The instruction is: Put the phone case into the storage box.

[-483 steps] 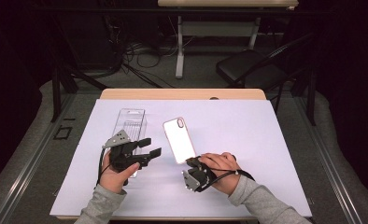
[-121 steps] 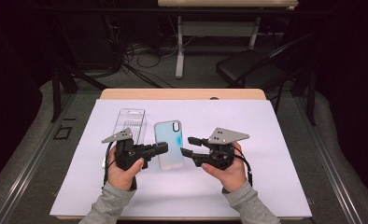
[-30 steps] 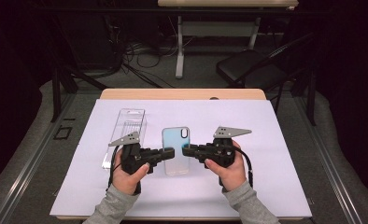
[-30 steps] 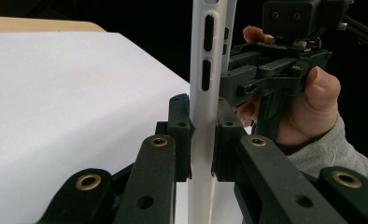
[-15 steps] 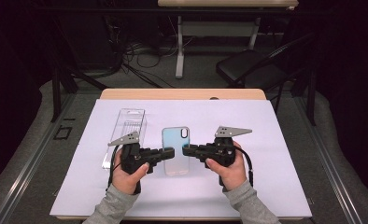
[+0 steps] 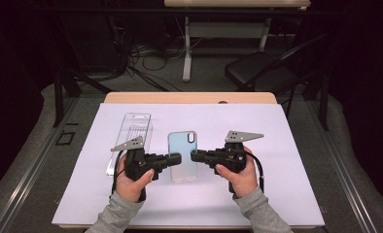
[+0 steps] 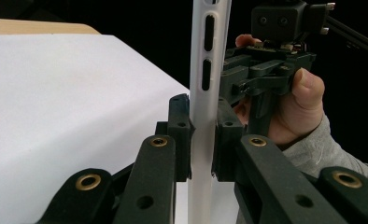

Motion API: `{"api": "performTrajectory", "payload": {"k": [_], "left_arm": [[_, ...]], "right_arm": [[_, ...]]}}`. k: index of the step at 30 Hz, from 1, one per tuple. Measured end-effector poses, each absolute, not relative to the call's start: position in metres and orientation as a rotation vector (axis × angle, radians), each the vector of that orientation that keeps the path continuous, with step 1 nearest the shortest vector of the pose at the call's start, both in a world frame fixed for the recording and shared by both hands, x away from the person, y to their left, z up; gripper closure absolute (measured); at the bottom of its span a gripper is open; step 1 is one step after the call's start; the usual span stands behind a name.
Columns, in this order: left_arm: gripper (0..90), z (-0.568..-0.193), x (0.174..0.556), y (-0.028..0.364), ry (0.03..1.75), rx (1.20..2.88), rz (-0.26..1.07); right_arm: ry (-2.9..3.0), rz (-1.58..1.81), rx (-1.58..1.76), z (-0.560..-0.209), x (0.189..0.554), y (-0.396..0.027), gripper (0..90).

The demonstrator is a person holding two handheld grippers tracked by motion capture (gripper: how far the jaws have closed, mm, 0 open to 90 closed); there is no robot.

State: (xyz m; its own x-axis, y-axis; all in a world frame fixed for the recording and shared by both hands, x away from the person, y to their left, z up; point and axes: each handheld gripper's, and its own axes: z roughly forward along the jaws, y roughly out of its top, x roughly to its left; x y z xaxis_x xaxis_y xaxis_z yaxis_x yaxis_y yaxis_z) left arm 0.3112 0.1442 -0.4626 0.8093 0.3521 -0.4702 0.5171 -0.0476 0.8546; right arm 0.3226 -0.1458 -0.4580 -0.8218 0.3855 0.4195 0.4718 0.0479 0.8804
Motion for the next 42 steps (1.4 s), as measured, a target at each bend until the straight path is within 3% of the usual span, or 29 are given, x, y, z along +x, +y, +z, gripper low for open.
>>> {"api": "performTrajectory", "payload": {"k": [35, 42], "left_arm": [[81.1, -0.4639, 0.3121, 0.1443, 0.703, 1.639, -0.158], [74.5, -0.4638, 0.3143, 0.1482, 0.72, 1.599, -0.168]], "right_arm": [[-2.21, -1.935, -0.917, -0.4598, 0.3223, -0.1462, 82.8], [-2.214, -1.933, -0.927, -0.4606, 0.3223, -0.1461, 82.8]]}}
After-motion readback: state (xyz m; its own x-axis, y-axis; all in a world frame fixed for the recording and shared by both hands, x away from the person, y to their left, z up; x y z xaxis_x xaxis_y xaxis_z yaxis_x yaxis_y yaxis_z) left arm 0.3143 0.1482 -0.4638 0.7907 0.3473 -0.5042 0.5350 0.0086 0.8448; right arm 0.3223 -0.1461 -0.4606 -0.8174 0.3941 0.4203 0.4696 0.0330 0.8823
